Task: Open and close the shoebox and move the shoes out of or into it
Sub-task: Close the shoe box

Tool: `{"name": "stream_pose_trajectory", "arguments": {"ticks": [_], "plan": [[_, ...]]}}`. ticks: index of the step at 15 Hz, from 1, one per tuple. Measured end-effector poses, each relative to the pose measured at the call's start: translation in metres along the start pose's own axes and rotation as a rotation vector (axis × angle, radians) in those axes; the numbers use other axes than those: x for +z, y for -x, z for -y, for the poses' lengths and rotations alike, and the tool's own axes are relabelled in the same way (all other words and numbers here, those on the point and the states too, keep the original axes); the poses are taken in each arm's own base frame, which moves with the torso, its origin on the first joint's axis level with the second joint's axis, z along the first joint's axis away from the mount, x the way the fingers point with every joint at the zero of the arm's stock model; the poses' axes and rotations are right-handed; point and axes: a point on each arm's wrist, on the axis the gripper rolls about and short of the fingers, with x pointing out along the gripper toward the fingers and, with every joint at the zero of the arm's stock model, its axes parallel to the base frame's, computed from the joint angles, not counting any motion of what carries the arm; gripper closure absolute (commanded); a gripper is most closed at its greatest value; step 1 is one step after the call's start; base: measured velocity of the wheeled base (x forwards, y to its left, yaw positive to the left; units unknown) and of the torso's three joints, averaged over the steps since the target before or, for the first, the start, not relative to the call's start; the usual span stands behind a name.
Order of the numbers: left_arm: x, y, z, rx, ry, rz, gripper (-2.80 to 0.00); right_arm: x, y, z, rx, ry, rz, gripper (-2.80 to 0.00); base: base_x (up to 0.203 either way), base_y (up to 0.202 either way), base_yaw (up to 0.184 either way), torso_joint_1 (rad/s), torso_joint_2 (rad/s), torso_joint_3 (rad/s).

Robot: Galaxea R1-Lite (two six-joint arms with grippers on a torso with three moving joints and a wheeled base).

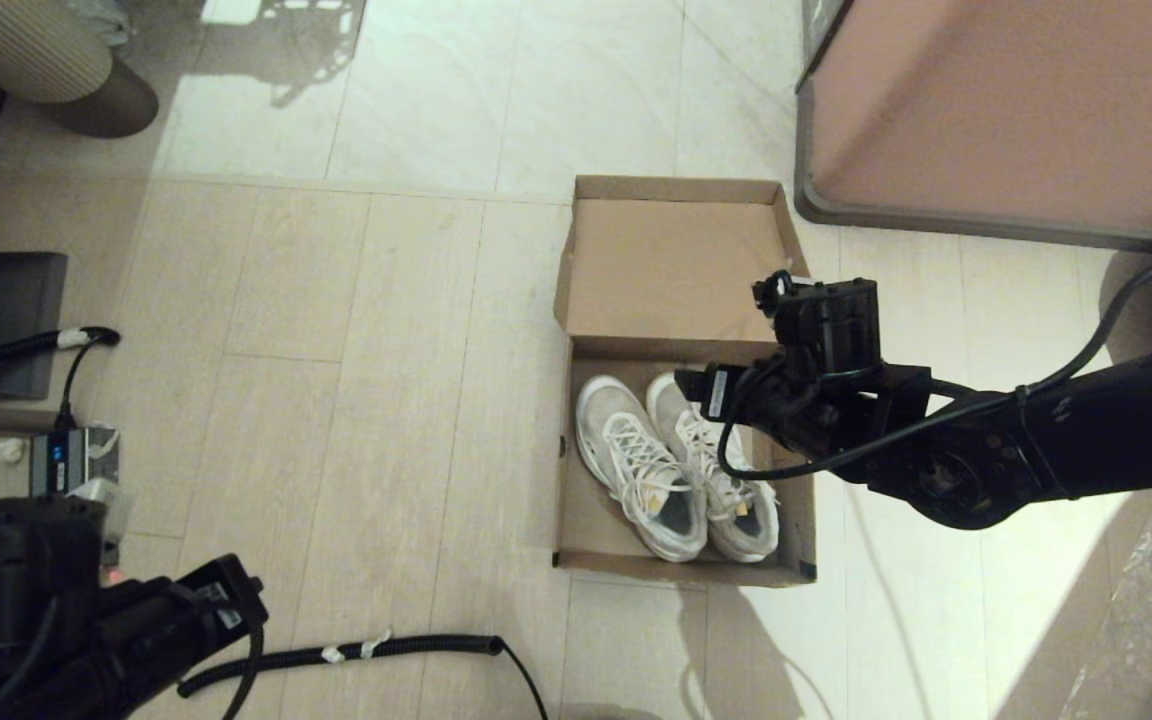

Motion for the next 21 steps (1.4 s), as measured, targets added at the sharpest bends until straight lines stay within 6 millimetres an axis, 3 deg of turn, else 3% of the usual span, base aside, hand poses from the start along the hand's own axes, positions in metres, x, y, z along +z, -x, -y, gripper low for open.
{"name": "stream_pose_trajectory", "arguments": {"ticks": [9, 21], "plan": [[0.007, -0.015, 0.012, -0.048, 0.001, -0.04, 0.0, -0.011, 0.028, 0.022, -0.055, 0.032, -0.046, -2.8, 0.0, 0.0, 0.0, 0.0, 0.0, 0.0], [0.004, -0.018, 0.011, -0.037, -0.003, -0.056, 0.0, -0.015, 0.032, 0.033, -0.078, 0.04, -0.055, -2.8, 0.0, 0.0, 0.0, 0.0, 0.0, 0.0]]}}
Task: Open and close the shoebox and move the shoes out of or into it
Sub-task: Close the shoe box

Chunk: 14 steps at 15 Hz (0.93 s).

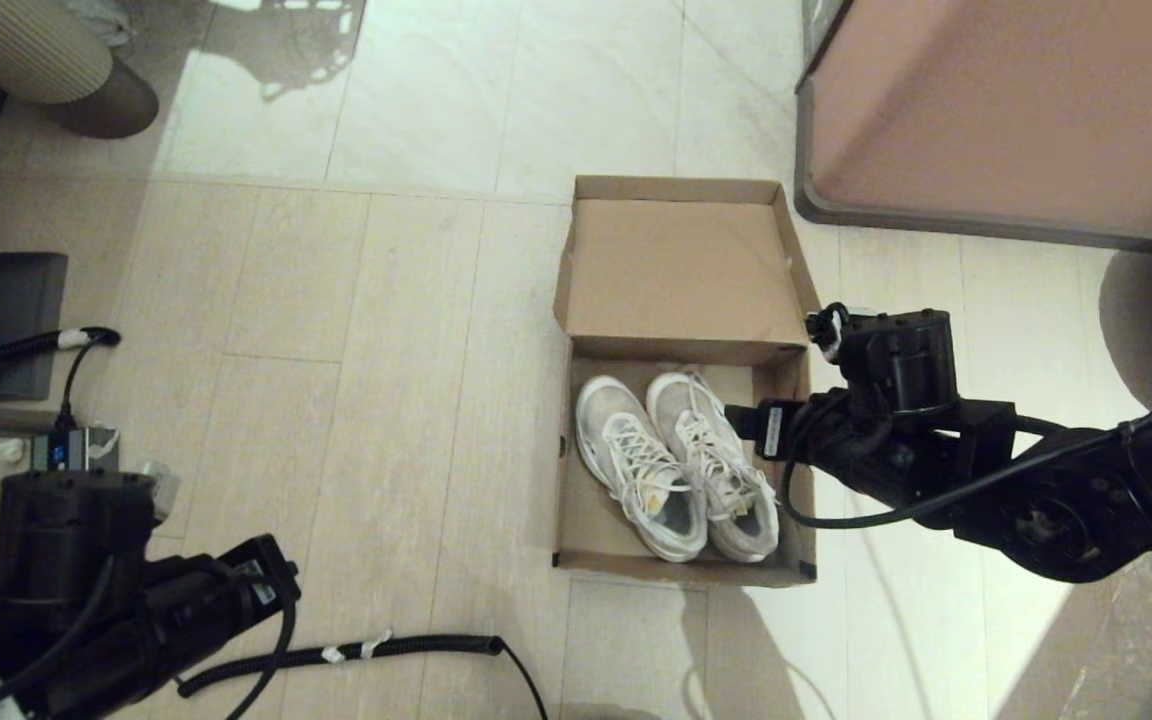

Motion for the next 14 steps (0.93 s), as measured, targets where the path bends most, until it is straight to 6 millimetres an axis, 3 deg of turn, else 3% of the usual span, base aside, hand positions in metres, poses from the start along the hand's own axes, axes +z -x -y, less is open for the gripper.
{"name": "stream_pose_trajectory", "arguments": {"ticks": [14], "plan": [[-0.002, -0.013, 0.005, -0.015, -0.004, 0.008, 0.0, 0.003, 0.005, 0.02, -0.041, 0.035, 0.018, -2.8, 0.0, 0.0, 0.0, 0.0, 0.0, 0.0]]}}
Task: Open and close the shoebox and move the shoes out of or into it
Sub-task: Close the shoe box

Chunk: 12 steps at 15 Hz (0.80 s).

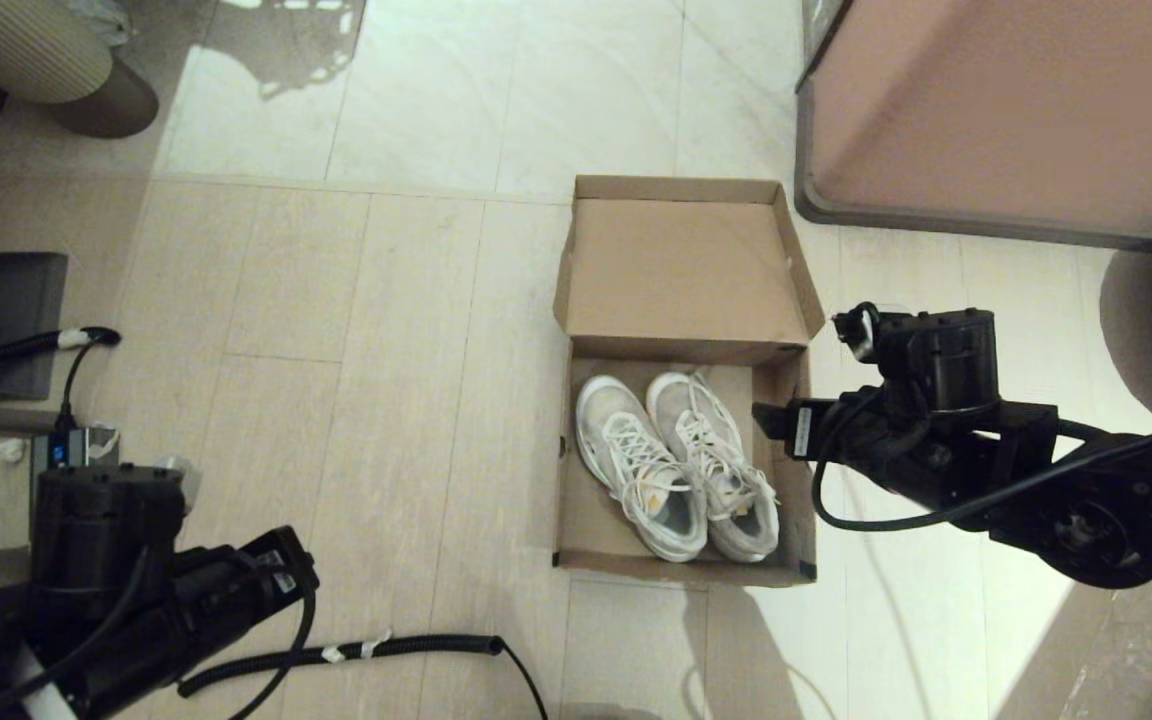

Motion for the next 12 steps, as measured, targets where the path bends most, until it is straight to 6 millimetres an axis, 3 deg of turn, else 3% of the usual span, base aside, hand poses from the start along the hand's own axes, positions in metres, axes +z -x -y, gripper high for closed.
{"name": "stream_pose_trajectory", "arguments": {"ticks": [12], "plan": [[-0.008, 0.003, -0.006, 0.012, -0.004, -0.001, 0.0, -0.012, 0.006, 0.007, -0.005, 0.001, 0.002, -2.8, 0.0, 0.0, 0.0, 0.0, 0.0, 0.0]]}}
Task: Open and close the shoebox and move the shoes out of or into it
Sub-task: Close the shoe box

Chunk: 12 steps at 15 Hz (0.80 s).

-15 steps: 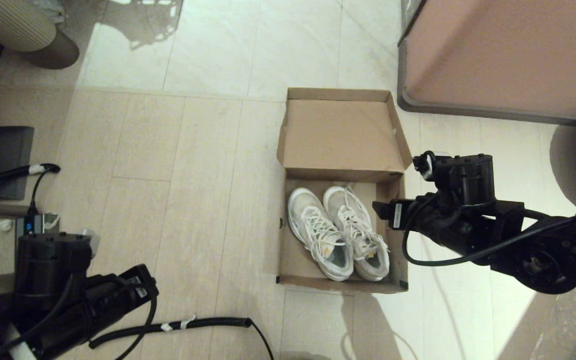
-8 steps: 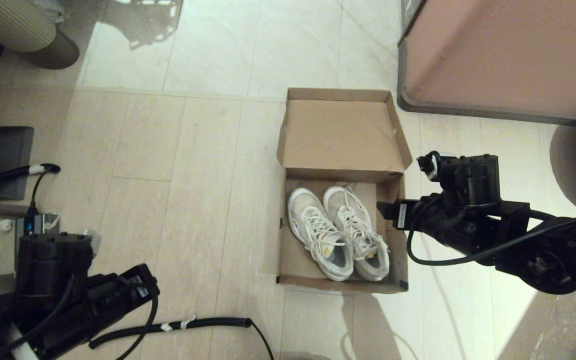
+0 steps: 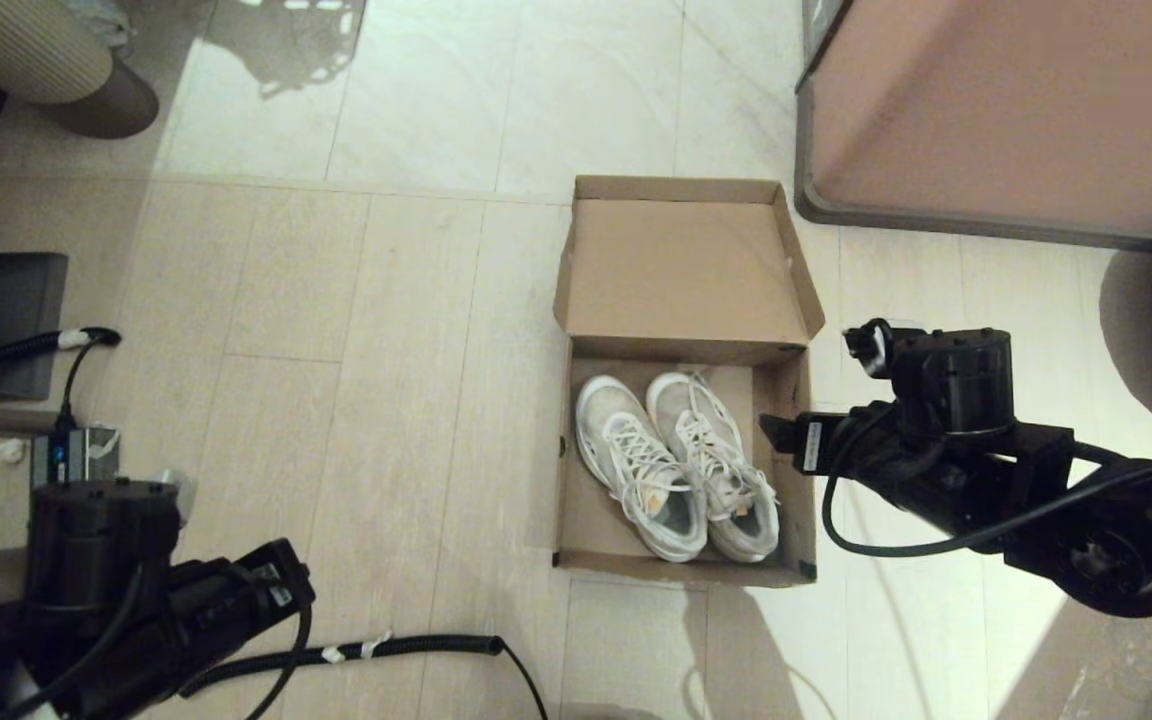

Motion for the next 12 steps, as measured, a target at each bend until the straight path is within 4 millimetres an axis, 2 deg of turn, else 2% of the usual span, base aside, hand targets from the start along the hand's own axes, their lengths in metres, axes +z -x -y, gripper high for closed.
{"name": "stream_pose_trajectory", "arguments": {"ticks": [5, 8, 12], "plan": [[-0.006, 0.001, -0.003, -0.011, -0.002, 0.007, 0.0, -0.001, 0.004, 0.004, -0.034, 0.009, 0.036, -2.8, 0.0, 0.0, 0.0, 0.0, 0.0, 0.0], [-0.008, 0.005, 0.006, -0.073, -0.025, 0.027, 0.0, 0.001, 0.004, 0.005, -0.055, 0.003, 0.05, -2.8, 0.0, 0.0, 0.0, 0.0, 0.0, 0.0], [-0.013, 0.005, 0.007, -0.091, -0.078, 0.031, 0.0, 0.0, 0.01, 0.008, -0.056, 0.01, 0.049, -2.8, 0.0, 0.0, 0.0, 0.0, 0.0, 0.0]]}}
